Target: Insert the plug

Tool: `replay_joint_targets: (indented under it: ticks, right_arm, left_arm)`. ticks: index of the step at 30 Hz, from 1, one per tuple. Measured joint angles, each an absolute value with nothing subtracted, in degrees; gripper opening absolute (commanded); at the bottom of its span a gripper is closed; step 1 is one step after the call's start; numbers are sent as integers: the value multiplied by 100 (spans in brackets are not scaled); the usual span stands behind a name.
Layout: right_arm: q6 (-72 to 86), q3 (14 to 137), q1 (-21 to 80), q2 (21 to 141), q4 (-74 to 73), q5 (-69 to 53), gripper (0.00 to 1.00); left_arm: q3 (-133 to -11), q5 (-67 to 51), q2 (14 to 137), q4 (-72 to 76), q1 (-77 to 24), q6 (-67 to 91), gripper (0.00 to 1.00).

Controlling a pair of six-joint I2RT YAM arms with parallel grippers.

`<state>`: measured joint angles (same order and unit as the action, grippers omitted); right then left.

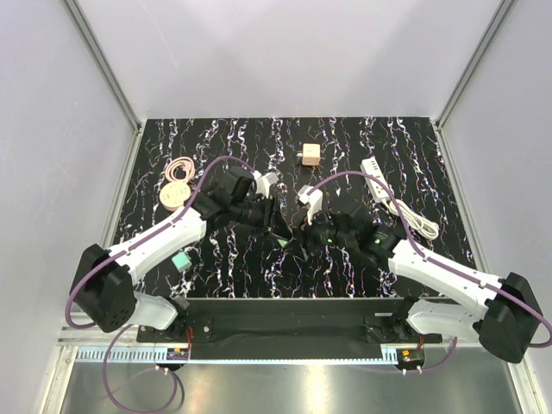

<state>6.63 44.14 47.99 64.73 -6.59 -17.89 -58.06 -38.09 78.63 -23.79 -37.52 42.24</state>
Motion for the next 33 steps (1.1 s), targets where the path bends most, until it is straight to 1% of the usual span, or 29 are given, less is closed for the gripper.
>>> replay_joint_targets:
  ticks: [3,4,7,10,14,17,23,25,30,33]
  right_arm:
    - [794,4377,4799,6394,-666,-1737,92]
    - [862,4351,4799,6322,-663,-1717,99]
    - [1074,4228,4799,5968,-666,-1699,100]
    - [1323,4066,4799,5470,-661,-1601,100]
    - [1706,3809,4801,4886,-624,-1302,100]
    - [1946,3636,4801,4683,-604,-1098,100]
    - [2154,3371,4801,4696,-580,-904,100]
    - [2182,3350,4799,4772,-580,-906,100]
    - [2209,3350,4799,4998,-495,-963,100]
    - [2202,3350,4801,5116,-397,-1026,100]
  left_arm:
    - [-5806,-3754,7863,-2394,-3739,4185,0]
    - [-5806,-3734,7861,-2403,-3712,4163,0]
    - [-5813,-3601,7832,-2504,-3610,4062,0]
    - [-5878,-3201,7734,-2814,-3376,3929,0]
    - [-6171,-2322,7520,-3345,-2873,3795,0]
    - [-6521,-1520,7391,-3645,-2408,3726,0]
    - [-7083,604,7229,-3997,-1747,3704,0]
    - [-7295,1052,7262,-4117,-1525,3597,0]
    - [-7988,1459,7778,-4136,-969,2943,0]
    - [-8088,1437,8193,-4025,-517,2526,0]
